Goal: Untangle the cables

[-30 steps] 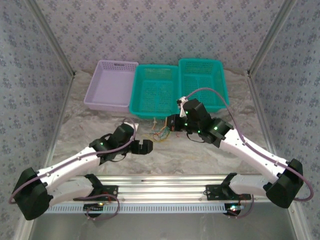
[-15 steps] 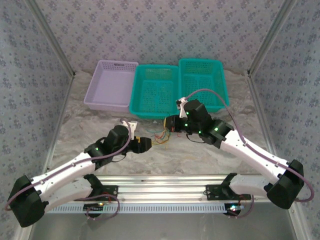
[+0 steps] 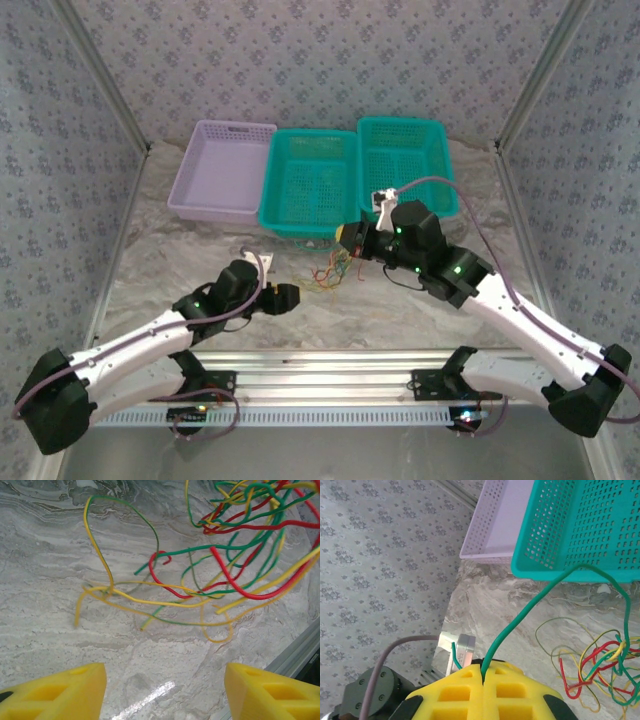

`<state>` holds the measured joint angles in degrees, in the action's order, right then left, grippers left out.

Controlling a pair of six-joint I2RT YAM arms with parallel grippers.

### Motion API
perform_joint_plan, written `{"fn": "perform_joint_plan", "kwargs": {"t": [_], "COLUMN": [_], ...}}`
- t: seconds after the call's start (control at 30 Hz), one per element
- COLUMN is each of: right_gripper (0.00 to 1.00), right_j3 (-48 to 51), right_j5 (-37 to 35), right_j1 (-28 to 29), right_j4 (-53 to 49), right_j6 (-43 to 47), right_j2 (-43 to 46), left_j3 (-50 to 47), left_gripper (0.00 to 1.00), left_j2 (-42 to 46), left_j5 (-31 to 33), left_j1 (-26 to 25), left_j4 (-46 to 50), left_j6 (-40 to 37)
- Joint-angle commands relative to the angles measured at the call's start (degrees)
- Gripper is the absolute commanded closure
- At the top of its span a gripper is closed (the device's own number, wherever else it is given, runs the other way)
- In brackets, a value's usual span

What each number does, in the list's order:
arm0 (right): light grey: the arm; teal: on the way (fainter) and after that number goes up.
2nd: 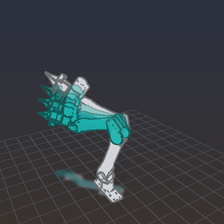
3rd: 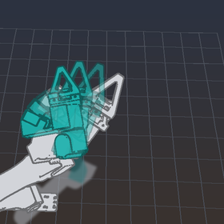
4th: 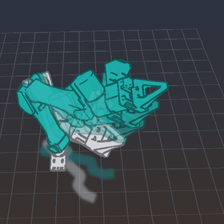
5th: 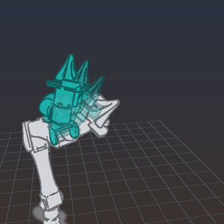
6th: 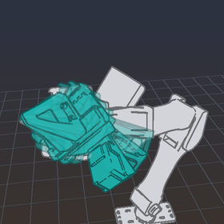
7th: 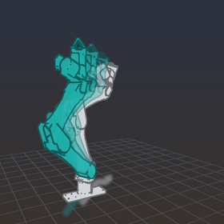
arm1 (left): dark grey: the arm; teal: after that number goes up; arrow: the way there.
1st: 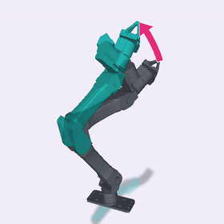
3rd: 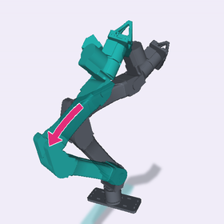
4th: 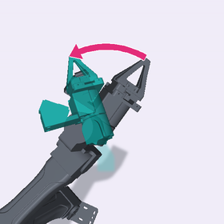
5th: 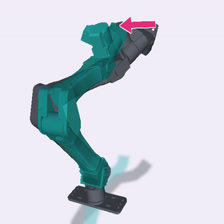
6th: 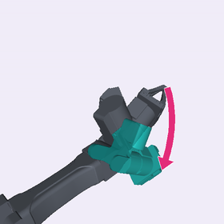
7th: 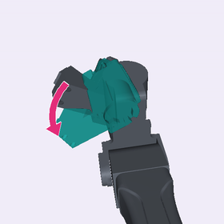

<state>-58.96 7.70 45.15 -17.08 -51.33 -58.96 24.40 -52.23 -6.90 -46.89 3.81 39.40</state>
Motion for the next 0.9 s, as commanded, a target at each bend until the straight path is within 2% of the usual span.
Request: {"fn": "perform_joint_plan", "kwargs": {"t": [0.0,0.27,0.37,0.47,0.67,0.87], "right_gripper": [1.0,1.0,1.0,1.0,1.0,1.0], "right_j3": [-0.27,-6.52,-7.14,-6.86,-8.85,-12.67], "right_j5": [-0.07,-1.48,-0.51,0.65,1.14,-0.77], "right_j1": [0.24,0.89,1.75,2.47,2.84,2.68], "right_j4": [2.31,-3.04,-3.08,-1.78,-2.85,-7.94], "right_j6": [-2.83,-2.54,-2.79,-3.65,-2.66,1.14], "right_j2": [1.1,3.14,2.88,2.96,3.22,4.55], "left_j3": [-0.5,0.11,0.85,1.7,3.68,6.19], "left_gripper": [0.34,0.31,0.23,0.2,0.2,0.19], "left_j2": [-0.9,-3.61,-4.78,-5.68,-7.05,-4.4], "left_j5": [-0.82,0.59,0.74,1.01,0.92,3.79], "left_j1": [-0.27,-0.44,-0.57,-1.23,-2.03,-2.29], "left_j4": [-3.24,-2.5,-2.49,-3.14,-3.11,3.19], "left_j6": [1.01,0.97,1.1,1.03,0.26,-2.1]}}
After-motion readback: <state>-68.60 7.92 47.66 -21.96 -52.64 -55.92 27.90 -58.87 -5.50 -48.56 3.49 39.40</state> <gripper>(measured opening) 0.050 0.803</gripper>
